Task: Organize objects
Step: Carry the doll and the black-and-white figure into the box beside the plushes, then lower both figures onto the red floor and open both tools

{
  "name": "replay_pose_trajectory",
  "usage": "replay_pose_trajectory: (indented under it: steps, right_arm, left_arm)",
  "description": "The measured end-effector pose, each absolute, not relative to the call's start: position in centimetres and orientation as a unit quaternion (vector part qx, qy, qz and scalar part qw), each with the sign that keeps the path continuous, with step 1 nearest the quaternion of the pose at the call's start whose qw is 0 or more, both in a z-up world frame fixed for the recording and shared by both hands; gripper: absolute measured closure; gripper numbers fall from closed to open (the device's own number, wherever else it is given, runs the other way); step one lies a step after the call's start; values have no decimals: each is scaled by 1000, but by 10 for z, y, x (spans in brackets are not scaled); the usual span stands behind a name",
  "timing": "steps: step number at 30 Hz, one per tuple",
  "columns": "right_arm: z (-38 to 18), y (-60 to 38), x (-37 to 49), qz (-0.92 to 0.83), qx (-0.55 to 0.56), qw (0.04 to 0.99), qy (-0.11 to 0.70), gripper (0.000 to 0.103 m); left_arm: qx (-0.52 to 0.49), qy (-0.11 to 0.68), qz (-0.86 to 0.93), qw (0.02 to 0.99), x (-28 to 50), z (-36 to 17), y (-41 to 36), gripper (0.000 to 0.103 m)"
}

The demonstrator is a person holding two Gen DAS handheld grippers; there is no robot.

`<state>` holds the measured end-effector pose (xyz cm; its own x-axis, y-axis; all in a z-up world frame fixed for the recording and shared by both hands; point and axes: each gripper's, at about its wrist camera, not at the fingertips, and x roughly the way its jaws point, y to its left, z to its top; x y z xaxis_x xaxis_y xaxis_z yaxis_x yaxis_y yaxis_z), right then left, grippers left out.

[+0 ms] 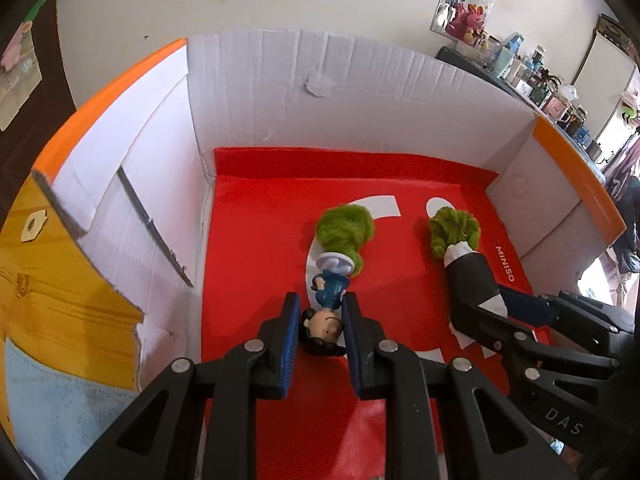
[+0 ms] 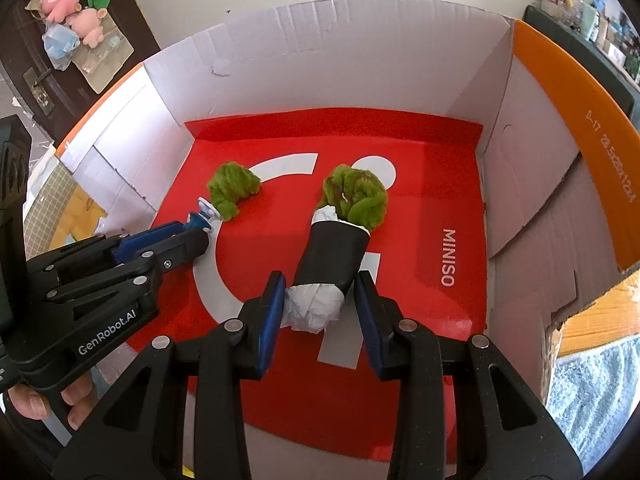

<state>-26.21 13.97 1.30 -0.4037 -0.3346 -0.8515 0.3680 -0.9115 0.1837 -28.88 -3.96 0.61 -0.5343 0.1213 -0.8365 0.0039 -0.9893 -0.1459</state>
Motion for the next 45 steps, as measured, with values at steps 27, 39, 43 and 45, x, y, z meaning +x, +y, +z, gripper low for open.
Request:
replay_pose_trajectory:
  steps: [27, 39, 43, 45]
  right_arm:
    - [14, 140, -264, -839, 500, 214, 16, 62]
    - [20, 141, -259, -843, 491, 218, 19, 54]
    - [20, 142, -257, -845, 489, 217, 20, 51]
    - [21, 142, -255, -845, 488, 217, 20, 51]
  left_arm:
    - [-478, -63, 876, 30, -292, 7, -38, 78]
    - [-474, -63, 878, 29, -289, 7, -38, 74]
    - [-471, -63, 879, 31, -286, 9, -37, 74]
    - [-470, -63, 880, 32, -284, 10, -37, 73]
